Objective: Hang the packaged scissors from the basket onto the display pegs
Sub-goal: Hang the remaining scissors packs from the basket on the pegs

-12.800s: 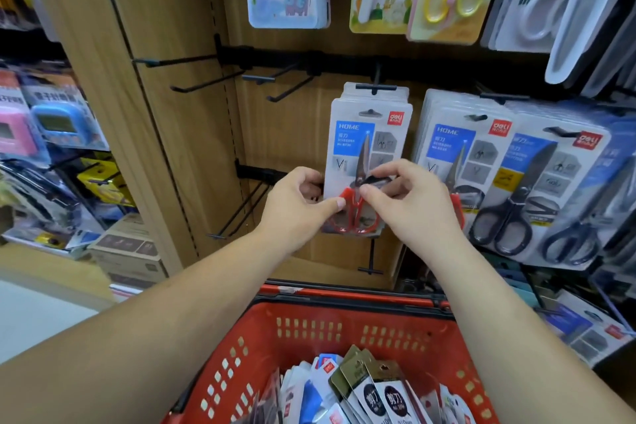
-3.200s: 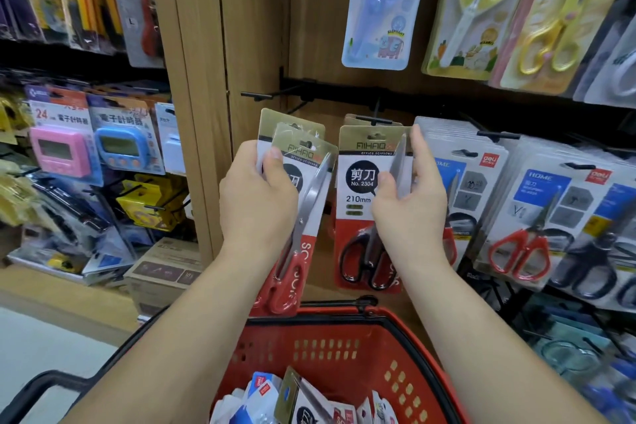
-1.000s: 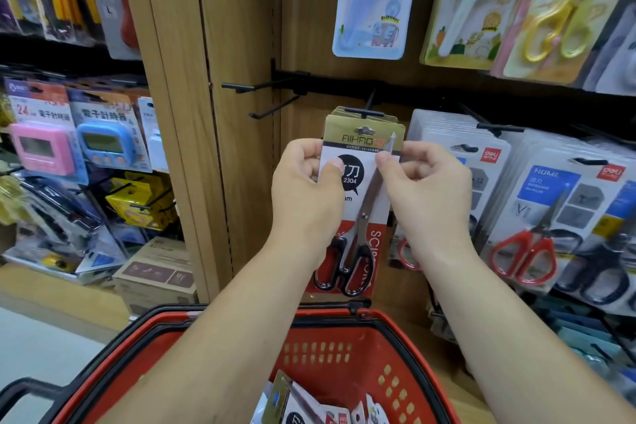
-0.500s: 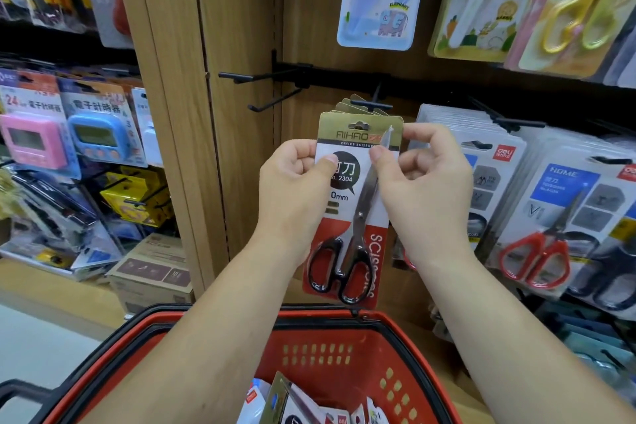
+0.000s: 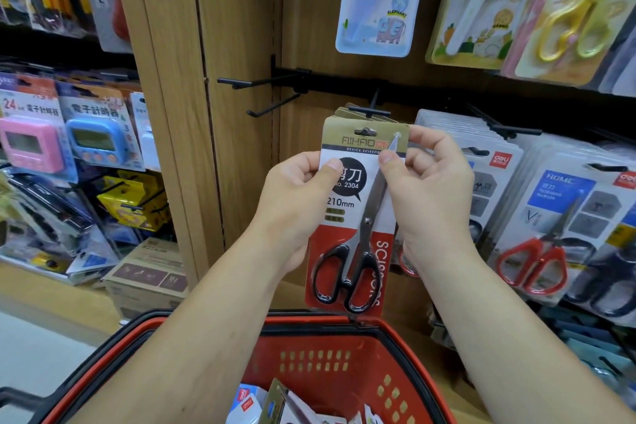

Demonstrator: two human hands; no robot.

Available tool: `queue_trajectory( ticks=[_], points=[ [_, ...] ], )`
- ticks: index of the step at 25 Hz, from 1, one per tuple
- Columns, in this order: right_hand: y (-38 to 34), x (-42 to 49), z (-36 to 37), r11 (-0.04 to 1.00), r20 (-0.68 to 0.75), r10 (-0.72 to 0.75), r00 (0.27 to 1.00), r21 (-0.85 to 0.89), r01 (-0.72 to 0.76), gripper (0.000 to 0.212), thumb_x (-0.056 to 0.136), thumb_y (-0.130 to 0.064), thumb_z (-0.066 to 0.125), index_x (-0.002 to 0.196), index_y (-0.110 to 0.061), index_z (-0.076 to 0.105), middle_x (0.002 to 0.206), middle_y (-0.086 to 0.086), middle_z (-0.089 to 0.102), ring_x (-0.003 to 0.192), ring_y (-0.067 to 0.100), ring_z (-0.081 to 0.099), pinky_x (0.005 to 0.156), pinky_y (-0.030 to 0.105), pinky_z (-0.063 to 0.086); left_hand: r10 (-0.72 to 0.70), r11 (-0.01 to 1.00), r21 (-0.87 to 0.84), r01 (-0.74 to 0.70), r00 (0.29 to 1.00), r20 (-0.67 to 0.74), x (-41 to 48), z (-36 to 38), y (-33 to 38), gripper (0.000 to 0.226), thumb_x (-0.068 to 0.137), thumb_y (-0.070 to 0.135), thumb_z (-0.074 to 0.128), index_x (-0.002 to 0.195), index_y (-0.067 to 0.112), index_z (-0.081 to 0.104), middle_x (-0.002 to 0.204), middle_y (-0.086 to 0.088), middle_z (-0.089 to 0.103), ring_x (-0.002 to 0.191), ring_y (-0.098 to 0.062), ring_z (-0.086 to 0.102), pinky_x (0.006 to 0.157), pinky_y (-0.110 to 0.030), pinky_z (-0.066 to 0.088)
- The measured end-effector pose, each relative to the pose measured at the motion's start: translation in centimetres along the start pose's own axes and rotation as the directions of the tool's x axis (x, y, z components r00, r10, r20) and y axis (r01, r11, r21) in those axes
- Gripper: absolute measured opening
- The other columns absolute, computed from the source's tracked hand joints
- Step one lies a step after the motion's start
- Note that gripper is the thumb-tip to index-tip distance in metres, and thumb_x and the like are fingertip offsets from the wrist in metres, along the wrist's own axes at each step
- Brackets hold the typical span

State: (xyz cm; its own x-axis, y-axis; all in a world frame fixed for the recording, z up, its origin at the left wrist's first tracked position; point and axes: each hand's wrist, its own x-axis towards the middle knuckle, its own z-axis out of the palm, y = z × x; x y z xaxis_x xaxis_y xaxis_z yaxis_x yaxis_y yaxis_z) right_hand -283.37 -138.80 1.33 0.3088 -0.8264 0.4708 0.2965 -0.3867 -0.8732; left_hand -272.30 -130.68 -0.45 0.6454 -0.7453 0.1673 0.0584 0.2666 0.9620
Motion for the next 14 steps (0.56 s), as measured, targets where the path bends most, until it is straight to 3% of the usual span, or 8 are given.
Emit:
queue_trajectory(
  ticks=[3, 8, 14],
  points=[
    [0.01, 0.05, 0.22, 0.998, 0.017, 0.052, 0.998, 0.035, -0.053, 0.023, 0.100, -0.006, 0.067, 0.114, -0.021, 0.057, 0.101, -0.001, 0.080, 0.093, 0.009, 0.078, 0.067, 0.028, 0.064, 0.012, 0.999, 0.048, -0.012, 1.000, 0.006, 0.19, -0.15, -0.15, 0.020, 0.110, 0.025, 0.055, 0.117, 0.012, 0.069, 0.098, -0.007, 0.082, 0.092, -0.025, 0.080, 0.084, -0.050, 0.065],
    [-0.30, 0.19, 0.16, 0.999, 0.014, 0.052, 0.999, 0.017, -0.052, 0.027, 0.101, -0.008, 0.067, 0.121, -0.023, 0.056, 0.100, 0.002, 0.080, 0.091, 0.011, 0.078, 0.065, 0.026, 0.063, 0.065, 0.991, 0.116, -0.063, 0.998, -0.011, 0.13, -0.04, 0.10, 0.018, 0.109, 0.029, 0.057, 0.112, 0.015, 0.067, 0.096, -0.004, 0.082, 0.090, -0.022, 0.080, 0.081, -0.047, 0.066],
    [0.52, 0.33, 0.10, 0.983, -0.039, 0.003, 0.999, -0.181, -0.010, 0.044, 0.099, -0.021, 0.072, 0.140, -0.028, 0.056, 0.088, -0.002, 0.079, 0.084, 0.011, 0.078, 0.077, 0.044, 0.066, 0.076, 0.988, 0.145, -0.059, 0.990, -0.116, 0.28, 0.19, -0.35, 0.013, 0.104, 0.030, 0.065, 0.107, 0.019, 0.070, 0.093, 0.001, 0.081, 0.085, -0.014, 0.080, 0.071, -0.033, 0.066]
  ],
)
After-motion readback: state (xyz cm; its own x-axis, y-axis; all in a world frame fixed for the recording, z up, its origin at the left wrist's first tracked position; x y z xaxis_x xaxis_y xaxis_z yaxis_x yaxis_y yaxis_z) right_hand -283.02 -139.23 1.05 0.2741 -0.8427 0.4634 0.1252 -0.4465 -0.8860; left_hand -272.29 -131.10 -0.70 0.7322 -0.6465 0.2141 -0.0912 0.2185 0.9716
